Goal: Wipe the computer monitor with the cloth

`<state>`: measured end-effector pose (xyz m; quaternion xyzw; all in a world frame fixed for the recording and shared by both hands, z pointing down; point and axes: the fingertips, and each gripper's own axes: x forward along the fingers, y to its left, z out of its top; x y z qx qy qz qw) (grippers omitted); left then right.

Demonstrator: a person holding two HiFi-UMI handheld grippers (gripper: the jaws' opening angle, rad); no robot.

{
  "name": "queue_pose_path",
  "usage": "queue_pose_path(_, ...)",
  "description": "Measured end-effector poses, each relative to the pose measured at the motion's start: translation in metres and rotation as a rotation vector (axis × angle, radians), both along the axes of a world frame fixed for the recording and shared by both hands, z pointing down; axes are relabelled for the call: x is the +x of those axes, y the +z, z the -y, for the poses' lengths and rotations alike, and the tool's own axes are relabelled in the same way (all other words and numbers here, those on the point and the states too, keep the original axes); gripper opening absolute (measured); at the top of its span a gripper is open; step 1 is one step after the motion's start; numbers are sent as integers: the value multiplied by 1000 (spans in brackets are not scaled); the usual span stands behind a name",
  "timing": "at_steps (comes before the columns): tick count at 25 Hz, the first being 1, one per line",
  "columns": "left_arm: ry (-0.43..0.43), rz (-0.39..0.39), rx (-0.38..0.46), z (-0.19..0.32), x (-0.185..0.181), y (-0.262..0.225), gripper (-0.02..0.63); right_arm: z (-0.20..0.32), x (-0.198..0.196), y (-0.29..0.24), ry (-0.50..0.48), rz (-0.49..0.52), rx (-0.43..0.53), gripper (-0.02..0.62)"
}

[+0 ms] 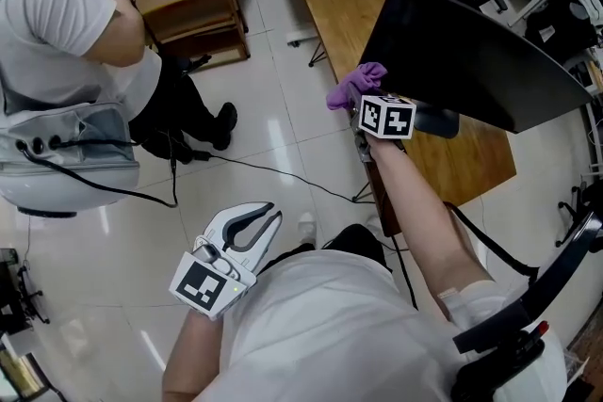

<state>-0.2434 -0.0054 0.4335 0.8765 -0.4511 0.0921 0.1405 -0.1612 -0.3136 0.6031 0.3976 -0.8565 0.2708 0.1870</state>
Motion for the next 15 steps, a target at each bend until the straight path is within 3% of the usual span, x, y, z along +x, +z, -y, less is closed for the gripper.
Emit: queue_pose_path(15,36,-28,76,-1,11,-8,74,3,2,-75,-102,-78,110,60)
